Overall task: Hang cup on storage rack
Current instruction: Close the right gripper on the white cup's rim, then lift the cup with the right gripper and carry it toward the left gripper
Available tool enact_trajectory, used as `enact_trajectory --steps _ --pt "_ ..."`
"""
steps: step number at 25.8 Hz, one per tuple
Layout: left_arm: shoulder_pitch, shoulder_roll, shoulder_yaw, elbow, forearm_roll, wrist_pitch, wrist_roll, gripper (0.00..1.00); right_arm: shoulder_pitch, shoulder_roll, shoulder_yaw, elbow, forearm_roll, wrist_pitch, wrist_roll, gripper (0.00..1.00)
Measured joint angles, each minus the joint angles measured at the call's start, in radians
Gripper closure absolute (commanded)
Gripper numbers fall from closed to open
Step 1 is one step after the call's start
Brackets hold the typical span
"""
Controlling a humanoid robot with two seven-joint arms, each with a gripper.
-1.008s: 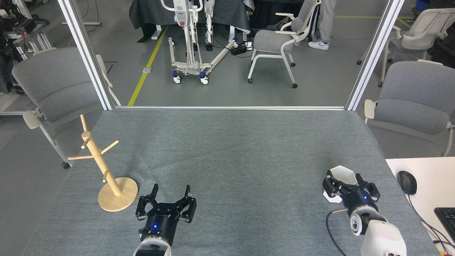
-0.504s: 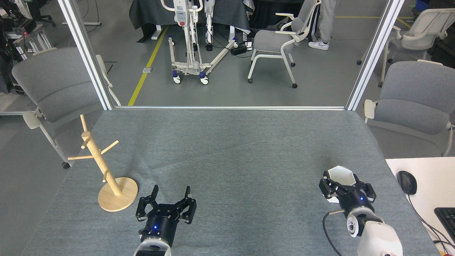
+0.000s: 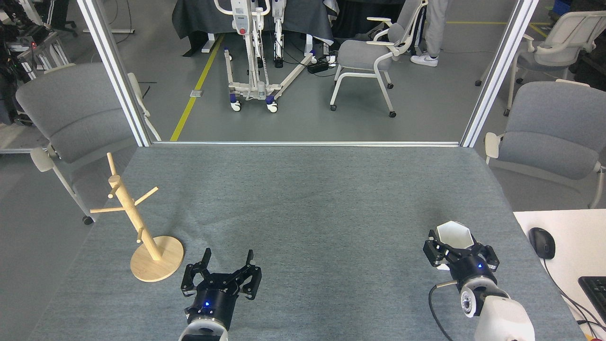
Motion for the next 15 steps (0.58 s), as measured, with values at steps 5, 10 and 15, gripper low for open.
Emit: enact_trajectory --steps 5,10,15 --pt "0.0 0.0 0.0 0.0 0.0 0.0 0.0 0.01 0.005 0.0 0.002 0.0 0.027 -0.005 0.0 0.49" --pt "0.0 0.0 0.0 0.0 0.0 0.0 0.0 0.01 0.006 -0.003 0.016 -0.005 0.035 -0.008 0.004 0.54" --pt "0.0 0.001 0.0 -0.001 -0.001 0.0 0.0 0.01 0.006 -0.012 0.02 -0.069 0.015 -0.004 0.015 0.55"
